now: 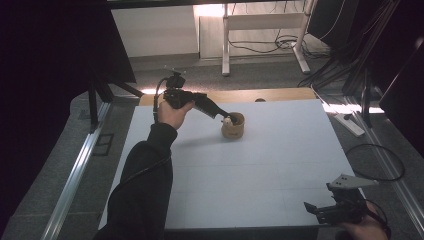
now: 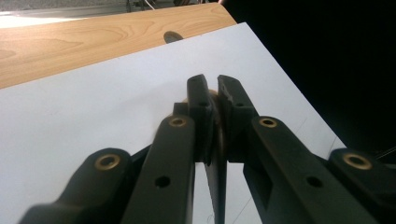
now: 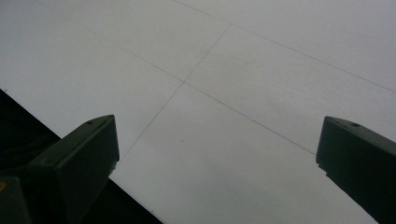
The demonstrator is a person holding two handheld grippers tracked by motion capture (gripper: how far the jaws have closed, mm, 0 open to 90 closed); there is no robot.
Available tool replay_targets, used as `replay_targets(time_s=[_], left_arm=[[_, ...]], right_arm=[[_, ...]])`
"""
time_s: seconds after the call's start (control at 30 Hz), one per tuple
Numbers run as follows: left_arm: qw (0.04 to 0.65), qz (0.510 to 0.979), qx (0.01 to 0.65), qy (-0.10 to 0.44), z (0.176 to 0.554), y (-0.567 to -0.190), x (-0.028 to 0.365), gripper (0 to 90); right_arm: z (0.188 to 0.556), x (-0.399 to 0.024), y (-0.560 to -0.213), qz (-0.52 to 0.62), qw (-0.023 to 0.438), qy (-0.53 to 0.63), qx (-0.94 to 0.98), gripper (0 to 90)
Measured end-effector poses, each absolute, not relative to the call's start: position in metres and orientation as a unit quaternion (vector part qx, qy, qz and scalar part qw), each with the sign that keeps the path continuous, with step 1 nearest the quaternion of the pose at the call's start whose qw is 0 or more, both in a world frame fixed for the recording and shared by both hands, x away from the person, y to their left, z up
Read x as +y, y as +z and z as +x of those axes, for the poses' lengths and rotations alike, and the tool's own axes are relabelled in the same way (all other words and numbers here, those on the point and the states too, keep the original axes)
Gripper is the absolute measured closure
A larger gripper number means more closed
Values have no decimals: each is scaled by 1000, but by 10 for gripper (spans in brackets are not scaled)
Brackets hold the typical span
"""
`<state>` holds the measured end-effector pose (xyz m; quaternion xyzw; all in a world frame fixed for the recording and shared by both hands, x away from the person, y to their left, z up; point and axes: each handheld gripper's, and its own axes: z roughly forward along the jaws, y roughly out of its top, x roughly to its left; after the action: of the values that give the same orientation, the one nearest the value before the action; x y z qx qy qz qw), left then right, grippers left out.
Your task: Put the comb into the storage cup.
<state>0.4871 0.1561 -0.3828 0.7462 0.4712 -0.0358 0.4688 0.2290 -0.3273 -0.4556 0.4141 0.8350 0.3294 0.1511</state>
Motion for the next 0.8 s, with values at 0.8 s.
replay_targets(time_s=[0.8], left_arm=[[456, 754, 471, -35, 495, -400, 138, 832]], right_arm=[[229, -327, -456, 412, 149, 326, 838, 0]])
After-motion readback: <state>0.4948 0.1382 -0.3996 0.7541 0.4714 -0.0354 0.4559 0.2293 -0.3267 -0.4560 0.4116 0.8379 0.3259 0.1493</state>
